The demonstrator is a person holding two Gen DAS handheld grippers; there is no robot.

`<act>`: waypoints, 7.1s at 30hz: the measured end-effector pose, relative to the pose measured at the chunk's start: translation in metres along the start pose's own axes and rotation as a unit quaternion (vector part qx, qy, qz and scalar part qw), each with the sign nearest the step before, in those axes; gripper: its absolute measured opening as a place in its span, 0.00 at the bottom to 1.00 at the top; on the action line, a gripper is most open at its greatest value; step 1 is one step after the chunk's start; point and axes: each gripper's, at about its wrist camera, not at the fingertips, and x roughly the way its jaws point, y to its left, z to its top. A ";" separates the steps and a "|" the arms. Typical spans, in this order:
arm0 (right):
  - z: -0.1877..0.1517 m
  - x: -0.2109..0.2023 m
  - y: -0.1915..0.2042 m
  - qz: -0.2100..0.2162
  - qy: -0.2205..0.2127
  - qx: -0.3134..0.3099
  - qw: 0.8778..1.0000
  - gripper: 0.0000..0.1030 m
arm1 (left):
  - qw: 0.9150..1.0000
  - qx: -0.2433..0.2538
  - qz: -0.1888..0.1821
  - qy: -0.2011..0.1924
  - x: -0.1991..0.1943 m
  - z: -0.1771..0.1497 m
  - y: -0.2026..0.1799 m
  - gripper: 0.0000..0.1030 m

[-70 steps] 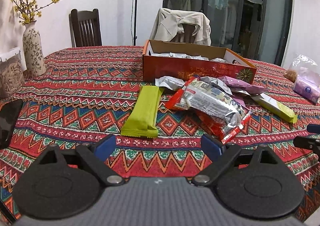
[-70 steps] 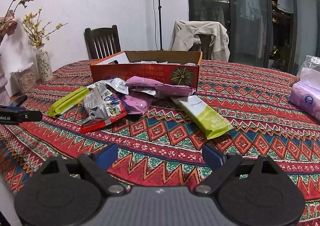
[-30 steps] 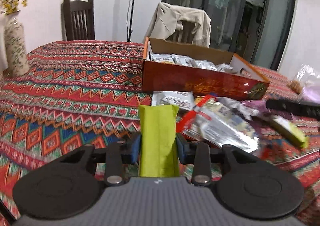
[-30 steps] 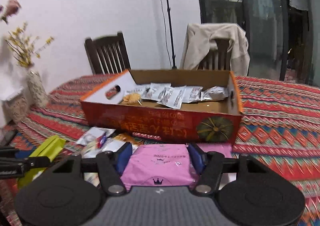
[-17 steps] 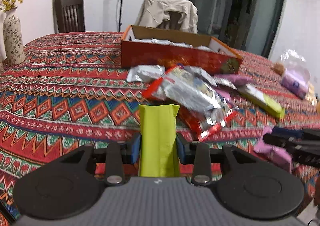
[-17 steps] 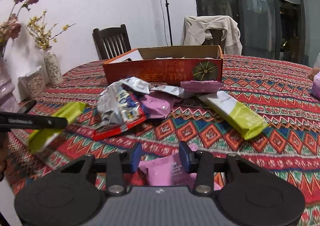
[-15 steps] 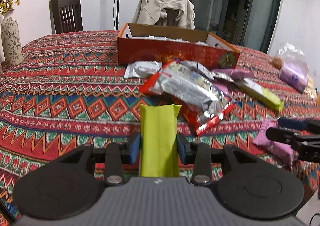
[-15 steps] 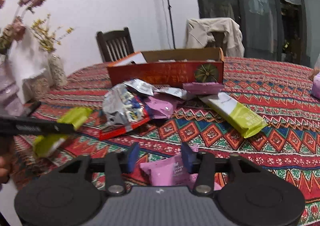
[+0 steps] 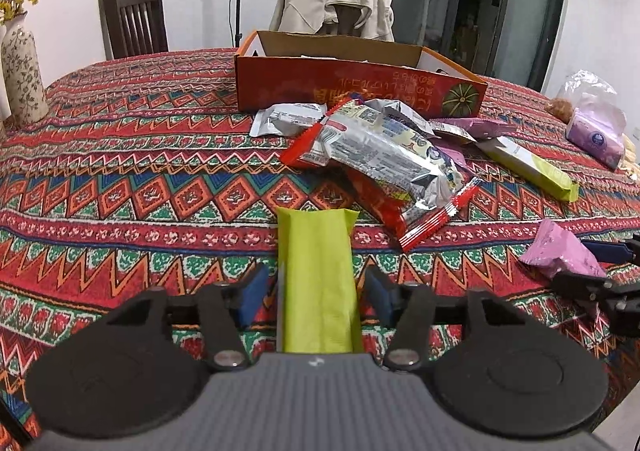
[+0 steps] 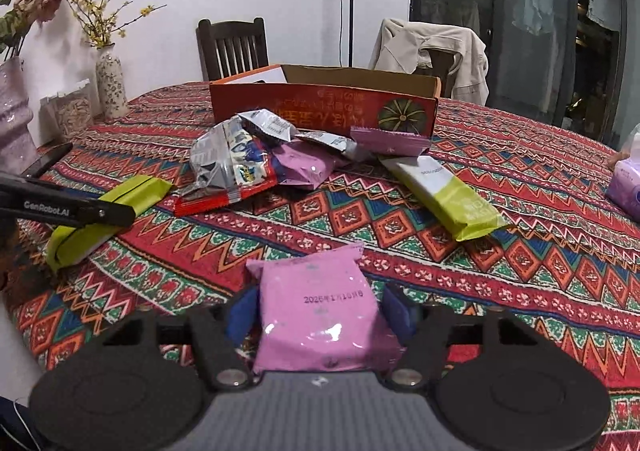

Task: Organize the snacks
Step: 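Lift the green bar and pink packet with both tools off the table, then carry the green bar and pink packet with both tools into the box, then open both tools to release the green bar and pink packet, then withdraw both open tools from the box toward the snack pile, then grasp a white sachet with the left tool while the right tool grasps a silver snack packet, then lift and carry the white sachet and silver packet with both tools toward the box, then open both tools to drop the sachet and silver packet into the box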

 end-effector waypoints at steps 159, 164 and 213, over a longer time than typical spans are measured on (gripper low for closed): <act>0.024 0.016 -0.020 0.022 -0.021 0.060 0.998 0.57 | 0.999 -0.019 -0.010 -0.032 0.001 0.033 -0.016 0.39; 0.026 0.028 0.006 0.006 -0.001 0.027 1.000 0.65 | 1.000 -0.013 -0.012 -0.014 0.003 0.011 -0.007 0.41; 0.239 0.252 -0.095 -0.103 -0.015 0.021 0.994 0.57 | 0.996 -0.040 -0.080 0.000 0.236 0.244 -0.041 0.38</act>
